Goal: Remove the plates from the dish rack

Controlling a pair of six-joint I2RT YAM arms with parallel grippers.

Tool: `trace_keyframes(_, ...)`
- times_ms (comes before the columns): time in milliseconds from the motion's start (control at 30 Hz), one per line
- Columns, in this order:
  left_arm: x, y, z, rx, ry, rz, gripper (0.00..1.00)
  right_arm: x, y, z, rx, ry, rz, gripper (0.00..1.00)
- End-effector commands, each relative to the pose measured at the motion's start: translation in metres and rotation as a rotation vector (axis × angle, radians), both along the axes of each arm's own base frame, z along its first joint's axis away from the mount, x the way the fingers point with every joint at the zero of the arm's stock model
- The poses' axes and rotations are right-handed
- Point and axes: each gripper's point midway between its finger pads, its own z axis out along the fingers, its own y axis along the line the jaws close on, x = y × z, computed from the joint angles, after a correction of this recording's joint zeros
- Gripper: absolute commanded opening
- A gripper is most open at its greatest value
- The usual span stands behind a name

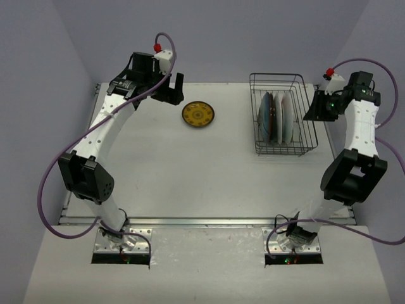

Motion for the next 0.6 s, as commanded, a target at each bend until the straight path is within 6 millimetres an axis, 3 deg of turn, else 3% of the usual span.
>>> trace_keyframes(0,-0.005,0.003,0.001,0.022,-0.005,0.003,0.91,0.013,0.005,-0.001,0.022,-0.025,0.076,0.46)
trace_keyframes(367,-0.004,-0.002,-0.006,0.009,0.024,0.005,0.91,0.020,0.046,-0.034,-0.007,0.020,0.195,0.51)
trace_keyframes(567,-0.006,0.000,-0.005,0.015,0.025,0.009,0.91,0.034,0.040,-0.057,-0.059,0.057,0.156,0.48)
